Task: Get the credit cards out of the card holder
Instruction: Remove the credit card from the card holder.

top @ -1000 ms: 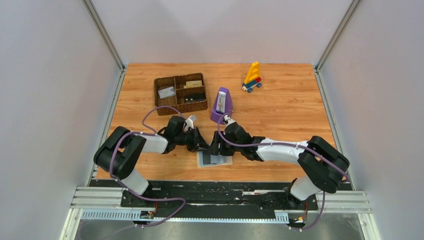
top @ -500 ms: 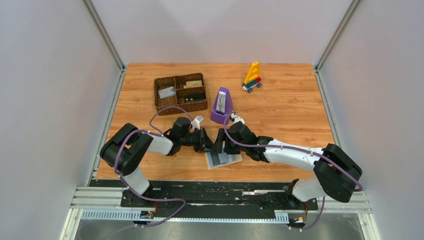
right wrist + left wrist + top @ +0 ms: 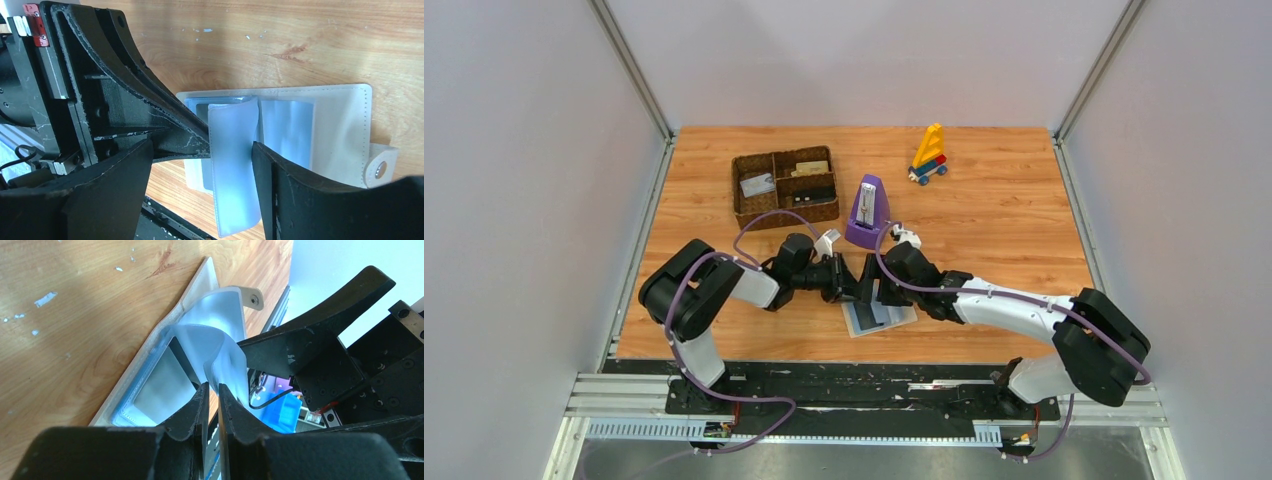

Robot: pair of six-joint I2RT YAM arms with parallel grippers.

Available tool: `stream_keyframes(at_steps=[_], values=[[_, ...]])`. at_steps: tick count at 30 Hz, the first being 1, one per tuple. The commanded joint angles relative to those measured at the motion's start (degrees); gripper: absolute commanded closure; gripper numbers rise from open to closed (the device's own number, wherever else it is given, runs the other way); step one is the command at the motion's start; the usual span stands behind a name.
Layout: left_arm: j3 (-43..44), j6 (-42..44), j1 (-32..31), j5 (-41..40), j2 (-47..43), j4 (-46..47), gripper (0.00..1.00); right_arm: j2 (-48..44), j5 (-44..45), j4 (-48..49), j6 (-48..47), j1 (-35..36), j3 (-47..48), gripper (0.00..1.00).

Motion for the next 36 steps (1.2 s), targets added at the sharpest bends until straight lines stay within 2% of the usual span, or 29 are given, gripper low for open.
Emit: stream_keyframes(at_steps=[1, 6, 9, 10, 24, 27, 36], values=[[3.42, -1.14, -1.0, 1.01, 0.79, 6.4, 0.81, 0.54, 1.2, -0.21, -0.67, 0.17, 0.79, 0.26], [4.13, -2.25, -1.77, 1.15, 2.34, 9.19, 0.81, 1.32, 1.67, -0.58, -0.89, 0.15, 0.95, 0.23], [4.47, -2.68, -2.2, 1.18, 2.86, 10.18, 0.82, 1.34, 2.84, -1.56, -1.04, 0.14, 1.25, 0.12], [4.6, -2.71, -2.29, 1.22, 2.93, 10.3, 0.82, 1.33, 3.22, -1.88, -1.2, 0.11, 1.36, 0.1], [5.98, -2.1, -3.11, 1.17, 4.86, 11.86, 0.82, 0.0, 8.2, -6.45, -1.41, 0.11, 2.73, 0.08], [6.13, -1.95, -3.37, 1.14, 5.21, 11.92, 0.82, -0.23, 9.15, -7.44, -1.56, 0.13, 3.09, 0.0], [6.87, -1.68, -4.46, 1.08, 5.9, 11.93, 0.81, -5.24, 11.46, -11.63, -2.37, 0.11, 4.93, 0.02]])
